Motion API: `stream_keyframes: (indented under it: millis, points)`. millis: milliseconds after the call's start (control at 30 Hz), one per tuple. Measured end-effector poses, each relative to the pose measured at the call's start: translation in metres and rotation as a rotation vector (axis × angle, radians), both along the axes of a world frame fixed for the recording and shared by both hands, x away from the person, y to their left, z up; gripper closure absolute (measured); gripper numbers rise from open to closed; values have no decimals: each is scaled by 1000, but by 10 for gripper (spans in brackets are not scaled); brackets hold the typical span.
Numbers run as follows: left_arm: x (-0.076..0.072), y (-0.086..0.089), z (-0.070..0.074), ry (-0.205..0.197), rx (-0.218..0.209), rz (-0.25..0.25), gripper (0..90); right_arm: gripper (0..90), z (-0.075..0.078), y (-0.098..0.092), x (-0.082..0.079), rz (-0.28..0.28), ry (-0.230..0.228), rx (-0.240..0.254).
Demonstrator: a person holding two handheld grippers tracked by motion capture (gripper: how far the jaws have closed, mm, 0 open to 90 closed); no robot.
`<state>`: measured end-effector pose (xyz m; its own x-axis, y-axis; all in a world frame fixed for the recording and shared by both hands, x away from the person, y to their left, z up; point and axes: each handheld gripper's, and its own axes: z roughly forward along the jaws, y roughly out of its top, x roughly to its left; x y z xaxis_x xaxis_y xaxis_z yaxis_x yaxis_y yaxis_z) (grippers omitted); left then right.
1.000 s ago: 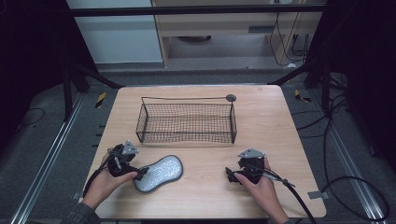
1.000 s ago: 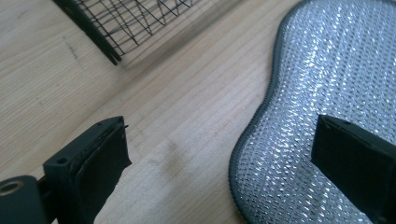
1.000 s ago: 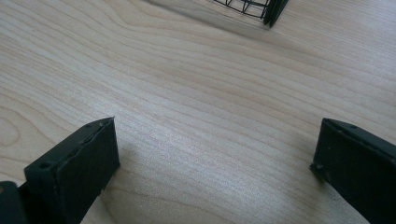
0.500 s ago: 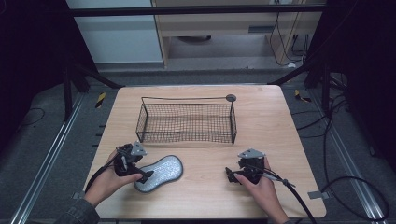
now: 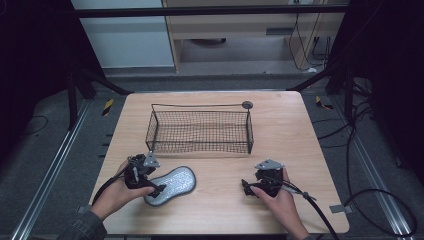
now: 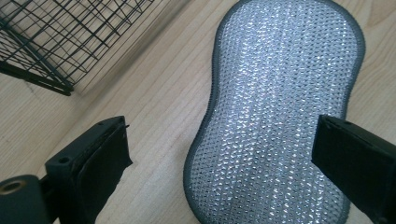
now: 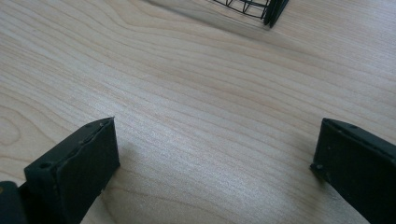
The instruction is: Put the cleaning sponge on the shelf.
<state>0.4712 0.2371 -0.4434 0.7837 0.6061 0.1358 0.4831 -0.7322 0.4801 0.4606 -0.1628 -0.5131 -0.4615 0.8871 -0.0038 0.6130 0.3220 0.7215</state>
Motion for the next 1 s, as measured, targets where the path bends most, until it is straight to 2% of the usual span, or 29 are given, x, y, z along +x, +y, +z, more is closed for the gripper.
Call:
stream_keyframes:
  millis: [33, 167, 333, 433, 667, 900, 1000]
  points:
    - [1, -1, 1, 7, 14, -8, 34, 4, 0, 0, 0, 1, 1, 0]
    - [1, -5, 2, 18, 12, -24, 34, 4, 0, 0, 0, 0, 1, 2]
    - [2, -11, 4, 38, 33, -59, 35, 4, 0, 0, 0, 0, 0, 1]
    - [5, -16, 4, 60, 64, -87, 36, 4, 0, 0, 0, 3, 0, 0]
    - [8, -26, 1, 105, 98, -134, 37, 4, 0, 0, 0, 5, 1, 0]
    - [10, -37, -5, 129, 127, -171, 38, 4, 0, -1, 0, 9, 4, -3]
    - [11, -40, -7, 134, 127, -178, 38, 4, 0, 0, 0, 8, 5, -1]
